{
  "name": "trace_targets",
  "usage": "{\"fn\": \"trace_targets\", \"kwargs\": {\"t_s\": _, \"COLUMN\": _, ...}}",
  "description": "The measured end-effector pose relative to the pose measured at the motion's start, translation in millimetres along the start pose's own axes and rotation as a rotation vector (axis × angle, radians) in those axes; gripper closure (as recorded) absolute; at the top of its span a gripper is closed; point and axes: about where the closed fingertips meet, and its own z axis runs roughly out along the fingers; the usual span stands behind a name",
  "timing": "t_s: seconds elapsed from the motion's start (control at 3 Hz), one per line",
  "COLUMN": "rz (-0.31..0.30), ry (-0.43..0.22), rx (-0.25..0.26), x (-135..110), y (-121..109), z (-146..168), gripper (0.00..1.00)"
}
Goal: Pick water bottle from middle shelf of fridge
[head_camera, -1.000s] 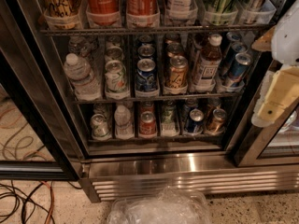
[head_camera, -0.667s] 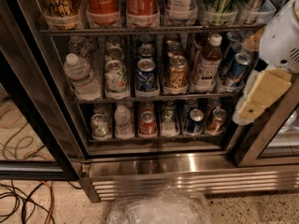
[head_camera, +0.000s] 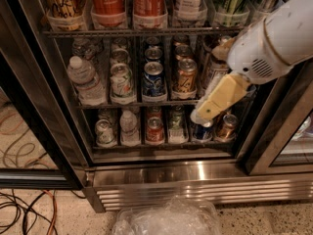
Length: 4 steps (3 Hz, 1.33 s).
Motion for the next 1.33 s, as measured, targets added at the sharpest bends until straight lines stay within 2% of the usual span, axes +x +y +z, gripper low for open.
{"fn": "trace_targets", "kwargs": {"t_s": 0.33, "rz": 0.041, "ry": -0.124, "rx": -0.029, "x": -25.7, "y": 12.6, "z": 14.8, "gripper": 0.00}}
{"fn": "trace_targets", "kwargs": {"t_s": 1.0, "rz": 0.030, "ry": -0.125, "rx": -0.036, "x": -28.3, "y": 15.3, "z": 16.7, "gripper": 0.00}}
{"fn": "trace_targets", "kwargs": {"t_s": 1.33, "rz": -0.016, "ry": -0.145, "rx": -0.084, "x": -49.2, "y": 41.6, "z": 42.8, "gripper": 0.00}}
